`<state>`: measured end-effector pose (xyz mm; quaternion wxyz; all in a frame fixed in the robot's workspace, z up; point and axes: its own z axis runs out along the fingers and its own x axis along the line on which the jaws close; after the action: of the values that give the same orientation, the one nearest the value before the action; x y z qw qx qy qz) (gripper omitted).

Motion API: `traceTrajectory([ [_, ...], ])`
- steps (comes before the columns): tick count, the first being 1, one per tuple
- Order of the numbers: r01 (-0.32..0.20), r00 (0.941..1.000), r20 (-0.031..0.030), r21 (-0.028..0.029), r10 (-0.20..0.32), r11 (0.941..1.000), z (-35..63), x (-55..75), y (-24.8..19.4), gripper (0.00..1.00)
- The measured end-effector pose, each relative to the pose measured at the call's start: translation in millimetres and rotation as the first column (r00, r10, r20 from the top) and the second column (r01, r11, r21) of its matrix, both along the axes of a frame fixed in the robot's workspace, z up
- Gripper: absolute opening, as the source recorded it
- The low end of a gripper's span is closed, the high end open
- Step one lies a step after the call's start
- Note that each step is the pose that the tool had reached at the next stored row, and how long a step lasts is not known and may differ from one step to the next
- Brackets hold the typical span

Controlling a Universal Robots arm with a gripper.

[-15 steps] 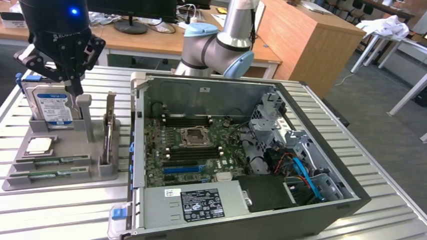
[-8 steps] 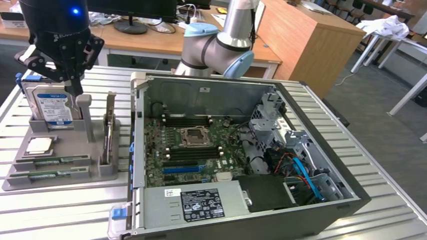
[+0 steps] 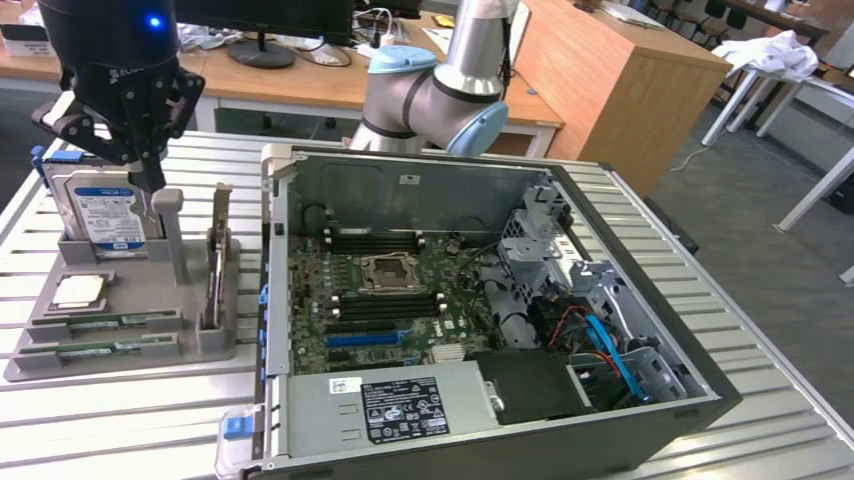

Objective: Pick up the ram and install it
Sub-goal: 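Pick up the ram and move it above insertion slot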

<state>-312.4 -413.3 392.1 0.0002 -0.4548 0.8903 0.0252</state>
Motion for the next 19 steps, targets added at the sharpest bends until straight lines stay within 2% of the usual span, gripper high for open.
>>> traceTrajectory([
  [9, -0.069, 0.9976, 0.0, 0.0, 0.069, 0.9976, 0.0, 0.0, 0.0, 0.1],
  [19, -0.143, 0.9897, 0.0, 0.0, 0.143, 0.9897, 0.0, 0.0, 0.0, 0.1],
])
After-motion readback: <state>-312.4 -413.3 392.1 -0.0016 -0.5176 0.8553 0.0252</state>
